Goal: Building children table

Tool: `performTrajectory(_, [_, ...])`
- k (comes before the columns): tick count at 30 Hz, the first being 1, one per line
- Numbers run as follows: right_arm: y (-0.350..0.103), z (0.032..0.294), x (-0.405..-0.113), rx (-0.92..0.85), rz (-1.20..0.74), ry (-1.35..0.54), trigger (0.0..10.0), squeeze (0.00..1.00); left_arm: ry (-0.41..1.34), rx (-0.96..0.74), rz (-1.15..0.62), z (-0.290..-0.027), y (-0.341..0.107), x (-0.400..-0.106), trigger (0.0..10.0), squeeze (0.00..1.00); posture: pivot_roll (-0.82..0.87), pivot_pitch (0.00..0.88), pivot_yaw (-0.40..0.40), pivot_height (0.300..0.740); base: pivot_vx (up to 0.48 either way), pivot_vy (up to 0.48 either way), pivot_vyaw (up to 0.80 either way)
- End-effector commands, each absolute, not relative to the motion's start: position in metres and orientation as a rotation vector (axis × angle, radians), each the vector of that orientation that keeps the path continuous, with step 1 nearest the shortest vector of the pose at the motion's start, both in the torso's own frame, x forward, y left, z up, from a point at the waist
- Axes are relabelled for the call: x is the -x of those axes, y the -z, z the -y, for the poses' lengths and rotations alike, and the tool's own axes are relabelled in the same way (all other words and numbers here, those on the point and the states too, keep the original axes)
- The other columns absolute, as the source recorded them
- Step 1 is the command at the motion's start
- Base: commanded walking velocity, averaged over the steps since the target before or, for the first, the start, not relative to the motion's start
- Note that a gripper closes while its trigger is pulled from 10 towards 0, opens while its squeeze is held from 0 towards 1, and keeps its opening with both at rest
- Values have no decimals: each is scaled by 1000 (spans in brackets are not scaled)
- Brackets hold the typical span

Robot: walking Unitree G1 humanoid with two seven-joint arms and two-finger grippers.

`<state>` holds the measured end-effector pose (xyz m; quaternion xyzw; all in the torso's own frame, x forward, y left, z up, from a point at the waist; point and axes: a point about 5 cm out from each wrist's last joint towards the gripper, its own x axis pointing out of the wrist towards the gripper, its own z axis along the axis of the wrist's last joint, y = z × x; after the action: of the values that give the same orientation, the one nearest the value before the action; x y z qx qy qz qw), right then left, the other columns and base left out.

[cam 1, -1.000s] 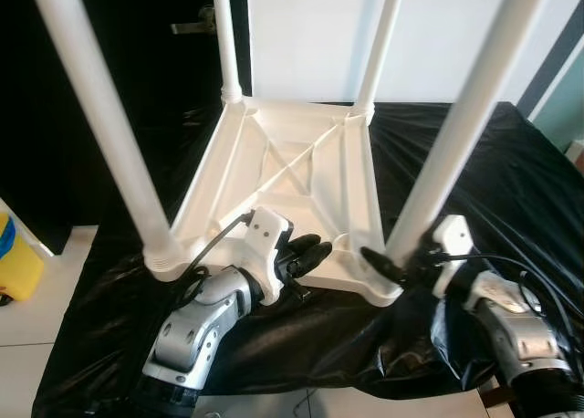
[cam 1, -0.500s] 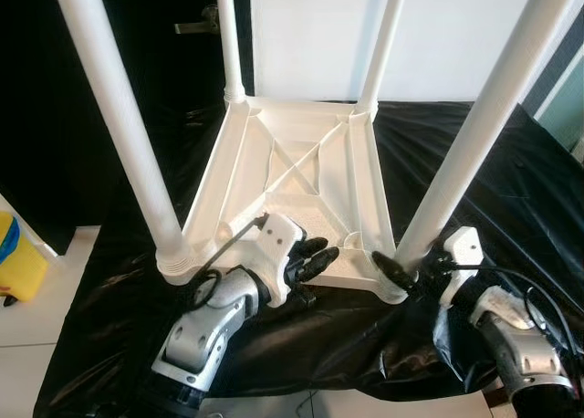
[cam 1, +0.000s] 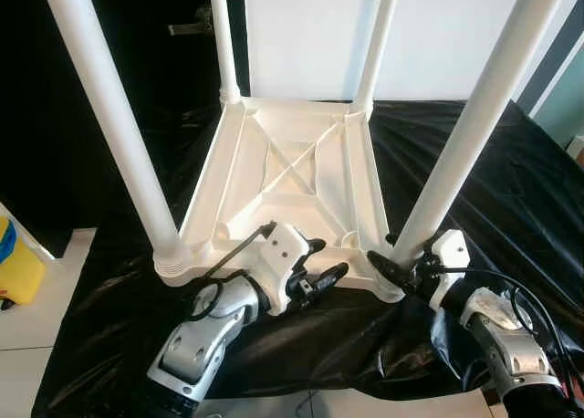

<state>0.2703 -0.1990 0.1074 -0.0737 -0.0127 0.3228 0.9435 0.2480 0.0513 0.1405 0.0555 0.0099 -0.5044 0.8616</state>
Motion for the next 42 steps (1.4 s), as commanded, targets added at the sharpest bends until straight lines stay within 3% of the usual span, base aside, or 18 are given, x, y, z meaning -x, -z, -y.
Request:
performTrajectory(1, [-107,205,-273,161,10,-611,0,0,1160,-148,-24,-47,-137,-241,10000,1000,-3,16,-29,740,0,0,0])
performTrajectory(2, [-107,205,-273,161,10,-611,0,0,1160,-148,-24,-47,-137,-241,10000,1000,-3,16,-29,740,0,0,0])
performTrajectory(3, [-107,204,-274,157,11,-603,0,0,1164,-176,-18,-47,-135,-239,10000,0,-4,18,-29,740,0,0,0])
performTrajectory(4, [-107,203,-274,157,11,-600,510,0,1158,-184,-17,-48,-134,-239,10000,0,-3,18,-29,740,0,0,0])
performTrajectory(6, [-106,203,-273,157,12,-598,510,0,1157,-187,-18,-48,-134,-239,10000,0,-3,18,-29,740,0,0,0])
performTrajectory(7, [-106,203,-273,155,14,-585,3843,0,1158,-192,-17,-48,-134,-239,10000,0,-3,18,-29,740,0,0,0])
performTrajectory(8, [-106,203,-273,155,15,-574,10000,0,1159,-201,-18,-48,-133,-238,10000,0,-3,18,-29,740,0,0,0])
performTrajectory(24, [-112,185,-267,74,56,-234,10000,0,1150,-221,-23,-49,-130,-238,10000,0,-7,20,-26,740,0,0,0])
performTrajectory(29, [-109,174,-259,49,51,110,10000,0,1156,-231,-19,-48,-131,-240,10000,0,-9,16,-23,740,0,0,0])
performTrajectory(32, [-106,171,-256,61,31,216,10000,0,1156,-234,-16,-48,-131,-240,10000,0,-6,17,-25,740,0,0,0])
performTrajectory(42, [-108,167,-255,50,29,243,10000,0,1149,-237,-14,-48,-132,-240,10000,0,-1,29,-27,740,0,0,0])
